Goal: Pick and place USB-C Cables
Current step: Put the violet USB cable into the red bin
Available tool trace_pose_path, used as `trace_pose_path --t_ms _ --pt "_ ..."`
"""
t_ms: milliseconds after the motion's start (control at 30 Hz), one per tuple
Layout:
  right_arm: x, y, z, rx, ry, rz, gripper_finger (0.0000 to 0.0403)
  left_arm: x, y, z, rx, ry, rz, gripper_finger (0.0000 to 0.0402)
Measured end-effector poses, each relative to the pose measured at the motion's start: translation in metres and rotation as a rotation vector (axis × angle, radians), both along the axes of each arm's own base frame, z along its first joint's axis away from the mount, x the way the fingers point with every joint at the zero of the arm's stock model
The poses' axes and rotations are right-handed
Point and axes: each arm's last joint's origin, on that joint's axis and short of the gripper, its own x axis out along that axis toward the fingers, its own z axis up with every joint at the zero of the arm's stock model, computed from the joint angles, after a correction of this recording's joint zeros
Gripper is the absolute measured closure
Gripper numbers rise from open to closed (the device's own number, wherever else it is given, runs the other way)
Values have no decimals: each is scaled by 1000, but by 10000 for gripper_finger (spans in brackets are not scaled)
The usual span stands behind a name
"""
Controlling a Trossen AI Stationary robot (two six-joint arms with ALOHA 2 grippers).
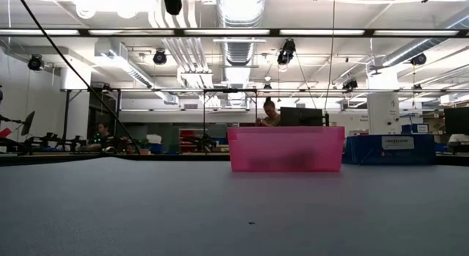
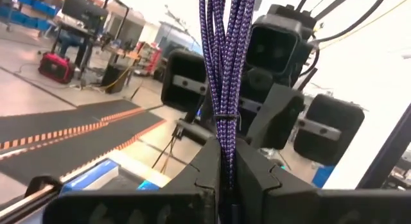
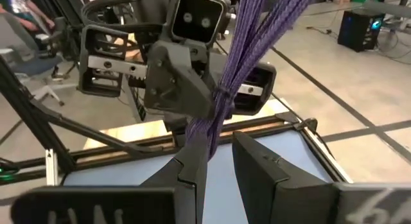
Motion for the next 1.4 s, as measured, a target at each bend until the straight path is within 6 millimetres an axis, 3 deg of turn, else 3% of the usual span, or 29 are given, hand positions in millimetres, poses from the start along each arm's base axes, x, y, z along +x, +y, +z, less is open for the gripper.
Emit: trace_pose_path --t_ms 233,500,767,1400 --pt "-1 0 5 58 -19 -12 332 -1 0 6 20 -65 -2 390" --pt "-5 -2 19 57 -63 -73 261 -2 0 8 23 -78 -4 390" --pt "-3 -3 20 42 -65 -91 211 -2 0 8 23 -77 -4 390" --pt "12 -6 14 96 -112 -101 206 30 4 -7 32 -165 -21 390"
